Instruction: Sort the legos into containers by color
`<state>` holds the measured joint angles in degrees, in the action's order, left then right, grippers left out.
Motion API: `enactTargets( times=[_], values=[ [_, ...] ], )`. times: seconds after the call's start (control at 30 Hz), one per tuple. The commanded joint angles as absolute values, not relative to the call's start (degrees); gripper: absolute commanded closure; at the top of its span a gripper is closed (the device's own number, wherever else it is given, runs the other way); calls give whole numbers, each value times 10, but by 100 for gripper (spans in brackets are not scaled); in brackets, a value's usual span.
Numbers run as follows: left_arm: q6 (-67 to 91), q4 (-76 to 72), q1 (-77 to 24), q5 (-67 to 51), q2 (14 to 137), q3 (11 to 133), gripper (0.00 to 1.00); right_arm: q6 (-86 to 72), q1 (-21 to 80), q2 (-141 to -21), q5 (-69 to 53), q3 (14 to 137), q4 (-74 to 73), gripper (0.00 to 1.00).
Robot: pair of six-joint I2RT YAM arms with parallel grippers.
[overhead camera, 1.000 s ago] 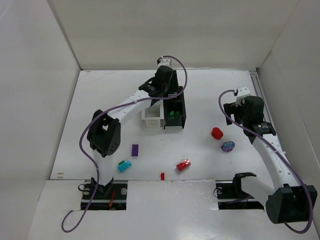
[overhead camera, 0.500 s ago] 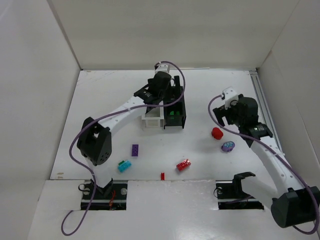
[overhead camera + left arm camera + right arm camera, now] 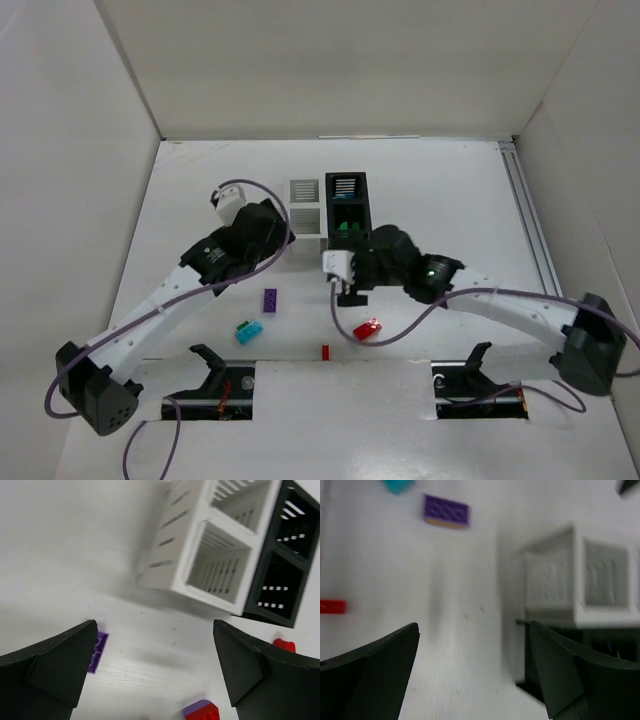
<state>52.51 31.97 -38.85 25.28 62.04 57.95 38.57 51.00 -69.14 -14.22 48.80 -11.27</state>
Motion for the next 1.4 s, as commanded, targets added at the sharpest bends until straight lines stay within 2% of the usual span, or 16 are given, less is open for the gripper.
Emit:
enactTargets(
  times=[0.0, 0.1, 0.43, 0.87, 1.03, 1.17, 1.2, 1.3, 1.37],
  values=[
    [613, 407, -377, 298, 552, 550, 0, 488, 588, -786, -270, 553, -56, 5],
    [613, 407, -372, 304, 517, 542, 0, 539, 643, -872, -311, 598, -40, 5],
    [631, 448, -367, 350, 476, 555, 0, 575, 703, -1091, -381, 747, -40, 6],
    [615, 424, -367, 344, 454, 524, 0, 558, 703, -1212, -328, 841, -40, 10],
    [615, 424, -367, 344, 448, 524, 0, 552, 703, -1235, -328, 858, -40, 21],
    [615, 418, -367, 349, 448, 519, 0, 546, 703, -1235, -334, 851, -40, 44],
    [615, 418, -367, 349, 448, 519, 0, 546, 703, -1235, -334, 851, -35, 53],
    [615, 418, -367, 349, 448, 519, 0, 546, 703, -1230, -328, 839, -35, 59],
    [615, 418, -367, 354, 448, 519, 0, 546, 703, -1230, -328, 839, -35, 67]
  ],
)
